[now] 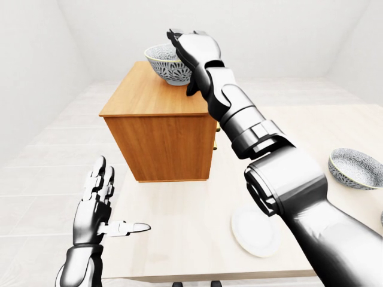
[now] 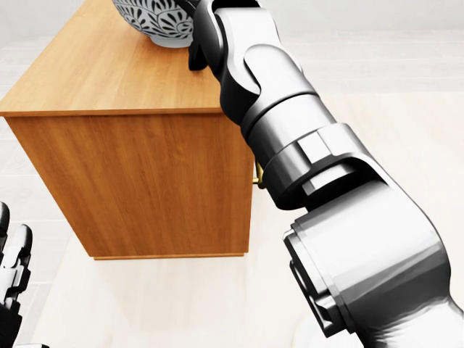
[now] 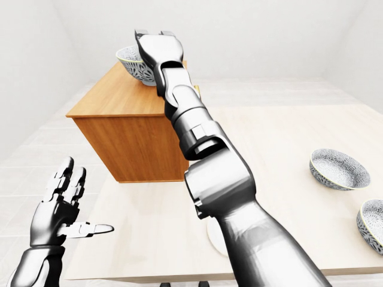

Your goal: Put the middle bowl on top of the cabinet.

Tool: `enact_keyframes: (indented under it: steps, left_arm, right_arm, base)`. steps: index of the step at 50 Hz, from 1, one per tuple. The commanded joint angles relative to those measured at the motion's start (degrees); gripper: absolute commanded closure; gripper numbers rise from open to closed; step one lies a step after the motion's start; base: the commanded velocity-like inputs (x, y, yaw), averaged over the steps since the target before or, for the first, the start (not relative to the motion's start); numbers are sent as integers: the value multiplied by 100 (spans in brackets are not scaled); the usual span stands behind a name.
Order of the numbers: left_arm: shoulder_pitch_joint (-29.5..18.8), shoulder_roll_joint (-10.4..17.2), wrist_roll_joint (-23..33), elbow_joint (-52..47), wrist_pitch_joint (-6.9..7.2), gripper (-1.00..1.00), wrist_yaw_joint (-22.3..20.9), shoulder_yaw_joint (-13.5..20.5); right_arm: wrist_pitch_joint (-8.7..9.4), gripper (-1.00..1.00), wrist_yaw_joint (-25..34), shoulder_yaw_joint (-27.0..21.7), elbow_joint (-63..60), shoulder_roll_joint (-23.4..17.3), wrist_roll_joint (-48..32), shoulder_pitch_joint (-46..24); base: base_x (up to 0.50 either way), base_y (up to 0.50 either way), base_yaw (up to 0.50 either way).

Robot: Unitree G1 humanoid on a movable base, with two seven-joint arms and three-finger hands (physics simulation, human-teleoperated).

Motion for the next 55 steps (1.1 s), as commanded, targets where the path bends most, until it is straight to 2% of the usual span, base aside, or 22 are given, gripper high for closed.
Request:
enact_keyframes:
  steps: [1,5,7,17,37,50,53,55]
  left_arm:
    - [6,1,-8,20,-18,-100,-4,6]
    - [4,9,-31,-1,17,-100,-7,20]
    - [19,7,-45,-19,12,-100,-16,29]
    - [46,-5,-53,-28,-9,-100,-41,37]
    - [-8,-4,-52,-55,65,-100,-31,47]
    - [-69,21,-50,-43,122,-100,10,32]
    - [-64,18,-36,-32,88,-100,12,25]
    - [-115,34,-29,-2,129,-100,35,27]
  right_arm:
    - [0,-74,189,2,92,22,132,13]
    - [0,-97,206,-21,84,-6,166,-36]
    - [0,-100,197,-19,86,-6,169,-34]
    - [0,-100,258,-27,34,-35,199,-81]
    - [0,-100,257,-39,-12,-106,253,-123]
    - [0,-100,266,-105,40,-378,321,-177]
    - [0,-100,294,-120,41,-416,342,-204]
    - [0,-100,308,-118,46,-466,337,-230]
  base:
    - [0,0,0]
    - [0,0,0]
    - [0,0,0]
    - [0,0,0]
    - [0,0,0]
    - [0,0,0]
    - [0,0,0]
    - [0,0,0]
